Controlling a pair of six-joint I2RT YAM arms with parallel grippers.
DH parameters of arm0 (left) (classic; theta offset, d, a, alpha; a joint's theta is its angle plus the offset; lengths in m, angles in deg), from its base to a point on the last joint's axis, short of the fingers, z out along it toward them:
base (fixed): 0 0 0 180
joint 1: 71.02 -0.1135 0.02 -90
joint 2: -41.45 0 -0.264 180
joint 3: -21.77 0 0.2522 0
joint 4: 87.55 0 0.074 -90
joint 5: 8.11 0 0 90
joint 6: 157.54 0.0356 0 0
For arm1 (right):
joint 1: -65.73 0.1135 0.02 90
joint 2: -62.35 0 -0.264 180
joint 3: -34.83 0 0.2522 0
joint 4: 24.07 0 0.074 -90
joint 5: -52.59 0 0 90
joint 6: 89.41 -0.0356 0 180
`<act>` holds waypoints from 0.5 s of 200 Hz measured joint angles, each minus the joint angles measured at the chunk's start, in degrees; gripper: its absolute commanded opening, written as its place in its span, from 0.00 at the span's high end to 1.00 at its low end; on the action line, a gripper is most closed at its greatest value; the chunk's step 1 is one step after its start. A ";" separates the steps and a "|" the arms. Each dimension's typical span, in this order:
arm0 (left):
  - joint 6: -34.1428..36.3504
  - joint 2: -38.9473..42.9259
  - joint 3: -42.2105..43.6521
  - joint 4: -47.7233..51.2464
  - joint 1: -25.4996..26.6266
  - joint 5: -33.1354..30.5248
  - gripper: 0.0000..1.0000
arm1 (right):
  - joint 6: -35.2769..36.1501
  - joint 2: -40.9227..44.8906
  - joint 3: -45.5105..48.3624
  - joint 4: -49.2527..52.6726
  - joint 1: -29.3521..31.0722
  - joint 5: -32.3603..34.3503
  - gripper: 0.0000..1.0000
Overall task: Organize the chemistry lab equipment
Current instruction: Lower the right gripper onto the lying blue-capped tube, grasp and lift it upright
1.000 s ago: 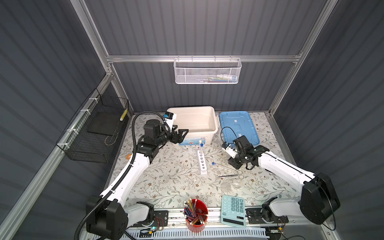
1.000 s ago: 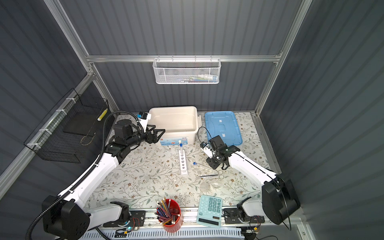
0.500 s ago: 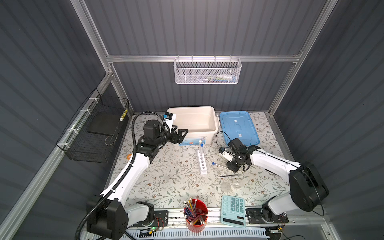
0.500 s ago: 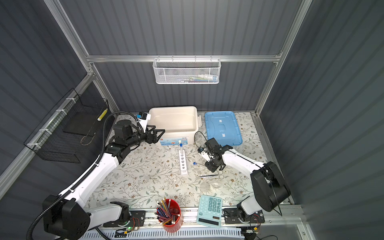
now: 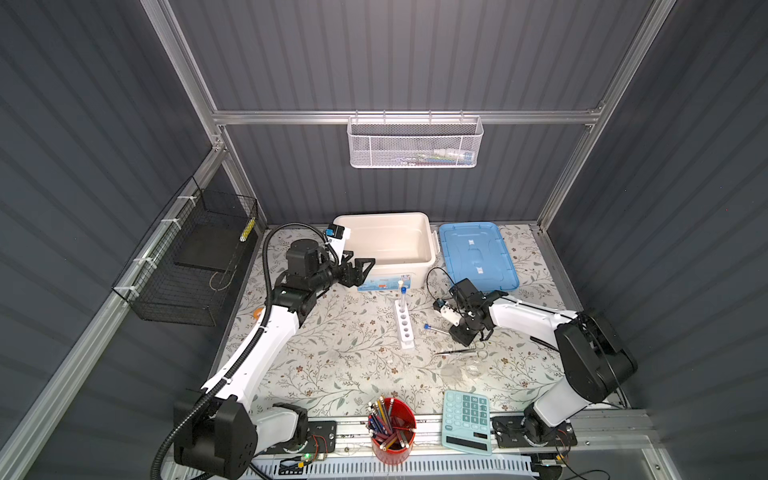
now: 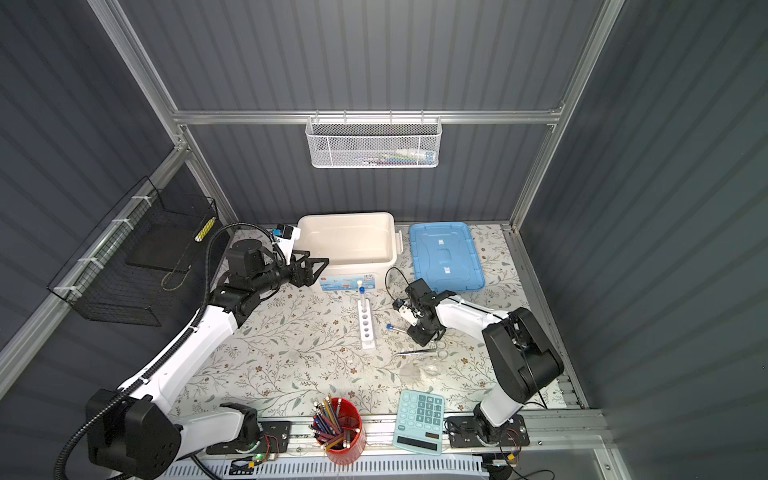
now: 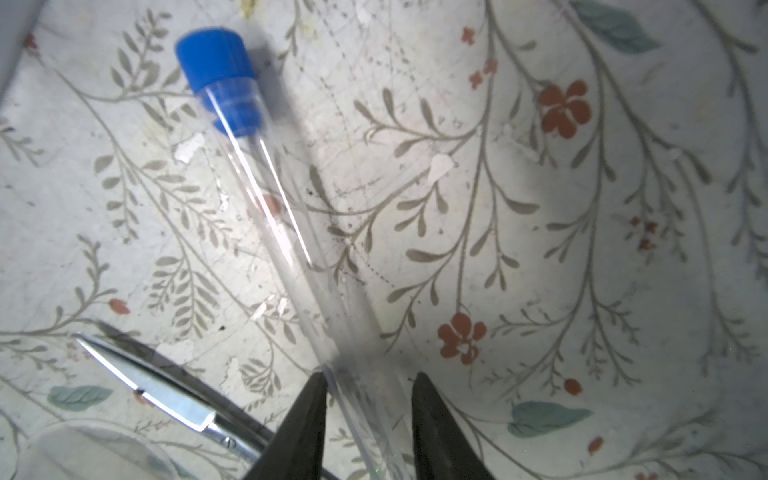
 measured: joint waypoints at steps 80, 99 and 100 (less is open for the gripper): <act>0.00 0.00 -0.02 0.04 0.02 0.20 0.17 | -0.15 -0.79 0.00 -2.32 0.50 -0.79 0.79; 0.00 0.00 -0.02 0.04 0.02 0.20 0.17 | -0.09 -0.79 0.04 -2.43 0.50 -0.98 0.81; 0.00 0.00 -0.02 0.04 0.02 0.22 0.17 | -0.13 -0.79 0.04 -2.43 0.50 -1.01 0.81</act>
